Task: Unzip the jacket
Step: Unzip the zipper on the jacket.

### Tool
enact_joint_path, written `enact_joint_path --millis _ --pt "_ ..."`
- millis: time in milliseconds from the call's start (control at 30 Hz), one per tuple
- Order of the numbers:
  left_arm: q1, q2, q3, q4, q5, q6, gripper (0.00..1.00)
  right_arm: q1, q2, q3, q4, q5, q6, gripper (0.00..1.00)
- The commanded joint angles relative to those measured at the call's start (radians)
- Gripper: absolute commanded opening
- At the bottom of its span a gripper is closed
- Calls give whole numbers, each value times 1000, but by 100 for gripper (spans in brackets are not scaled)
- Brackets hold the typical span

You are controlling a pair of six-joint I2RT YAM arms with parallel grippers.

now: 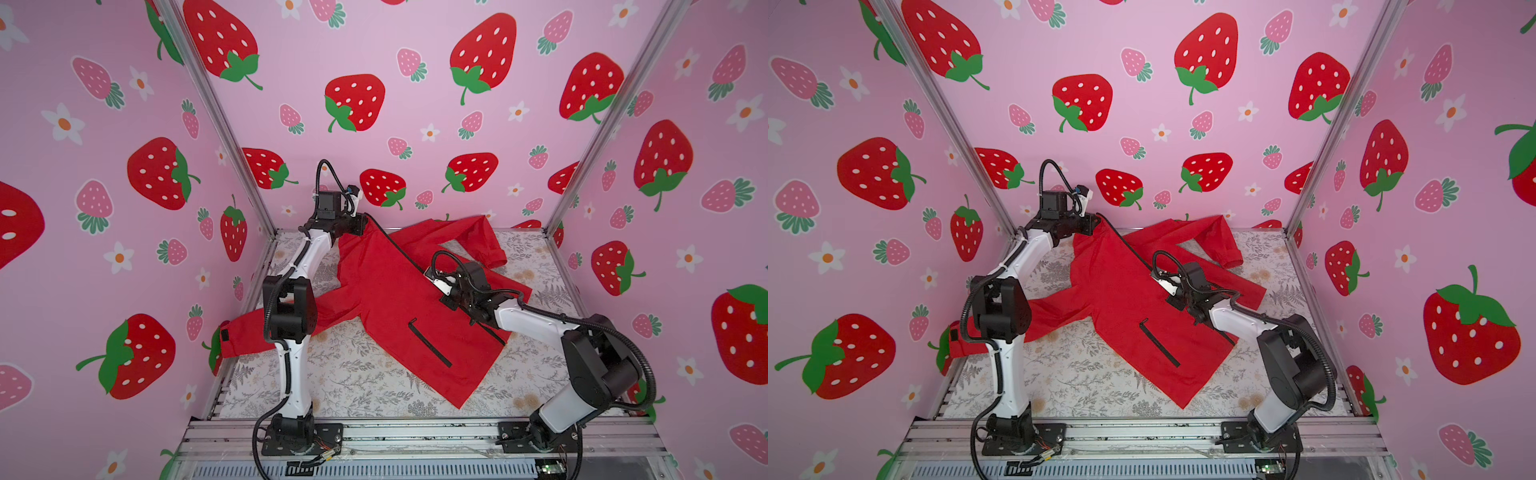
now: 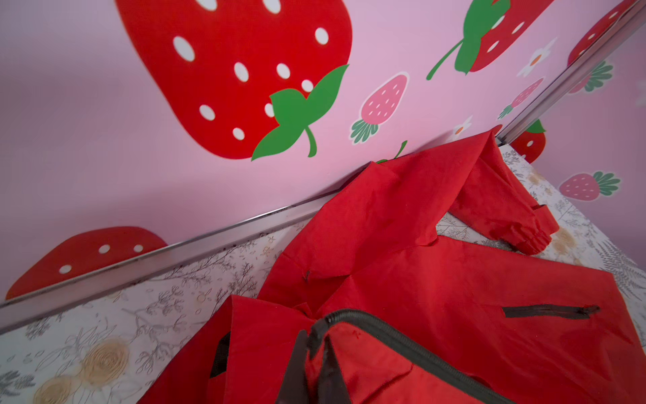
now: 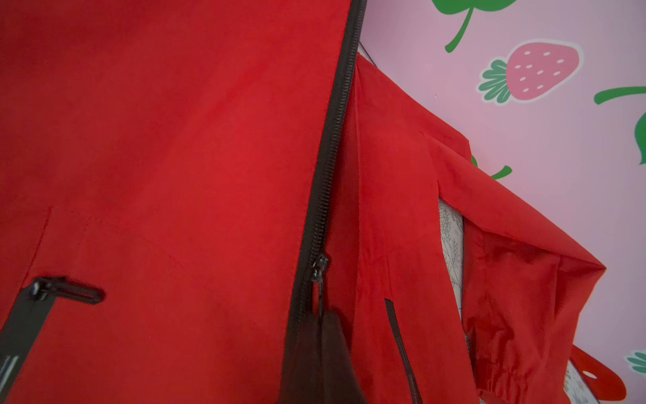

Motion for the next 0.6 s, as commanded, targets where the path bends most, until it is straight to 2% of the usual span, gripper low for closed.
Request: enact_joint_path --millis 0,133,333,467,500,567 --pt "12 57 135 85 48 -1 0 -5 -22 12 -84 -4 67 0" --pt "30 123 176 257 64 -61 0 20 -12 49 -145 -5 126 0" --pt "35 326 454 274 187 -157 0 59 14 108 -223 23 190 0" --pt "37 353 424 308 193 -226 0 62 34 141 -240 38 237 0" --pt "37 341 393 314 191 -229 3 63 41 152 -245 35 245 0" --pt "38 281 280 346 163 -236 26 62 64 178 -260 31 258 0"
